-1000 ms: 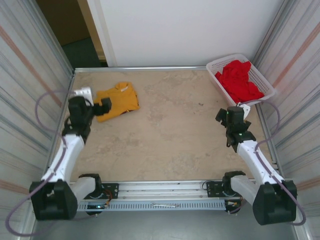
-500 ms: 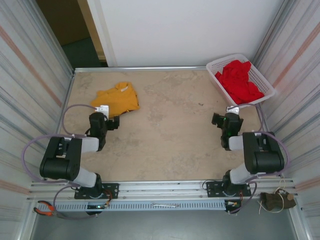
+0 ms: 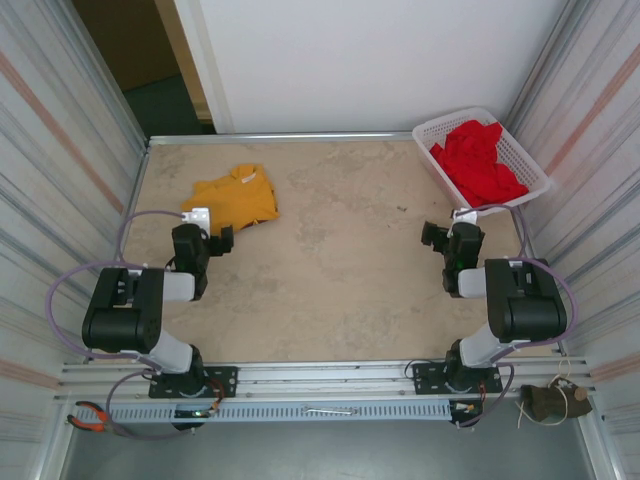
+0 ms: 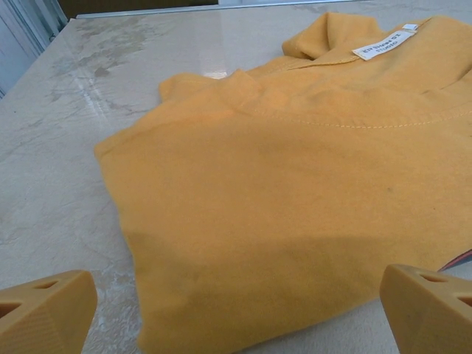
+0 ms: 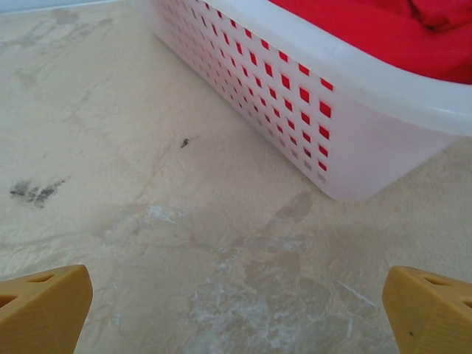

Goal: Fold the inside-out t-shirt

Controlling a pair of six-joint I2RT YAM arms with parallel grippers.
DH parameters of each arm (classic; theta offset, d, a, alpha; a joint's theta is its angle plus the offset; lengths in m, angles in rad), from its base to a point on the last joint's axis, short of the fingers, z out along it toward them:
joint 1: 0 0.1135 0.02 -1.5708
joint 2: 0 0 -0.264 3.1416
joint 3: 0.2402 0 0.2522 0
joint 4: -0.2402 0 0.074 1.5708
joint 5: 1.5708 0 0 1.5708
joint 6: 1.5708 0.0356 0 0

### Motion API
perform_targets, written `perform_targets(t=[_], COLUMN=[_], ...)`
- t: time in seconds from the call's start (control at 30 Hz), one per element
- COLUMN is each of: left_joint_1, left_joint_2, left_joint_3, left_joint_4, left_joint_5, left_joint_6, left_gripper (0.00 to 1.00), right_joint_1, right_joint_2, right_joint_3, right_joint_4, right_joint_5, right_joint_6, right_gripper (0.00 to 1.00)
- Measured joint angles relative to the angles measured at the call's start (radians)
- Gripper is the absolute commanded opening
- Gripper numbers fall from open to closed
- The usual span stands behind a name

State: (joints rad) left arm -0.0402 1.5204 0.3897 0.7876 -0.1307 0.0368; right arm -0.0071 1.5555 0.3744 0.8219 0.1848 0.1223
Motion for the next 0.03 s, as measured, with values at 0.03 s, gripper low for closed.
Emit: perform_targets(t=[0.03], left_joint_1=[0.0], left_joint_2=[0.0], left_joint_3=[0.0], left_joint_4=[0.0], left_joint_5=[0.0], left_joint_6=[0.0], left_gripper=[0.99], right_joint_1=[-0.002], right_joint_2=[0.0], right_joint_3=[0.002], right_joint_4=[0.0], right_joint_5=[-0.003], right_joint_6=[0.0], right_gripper=[0.99])
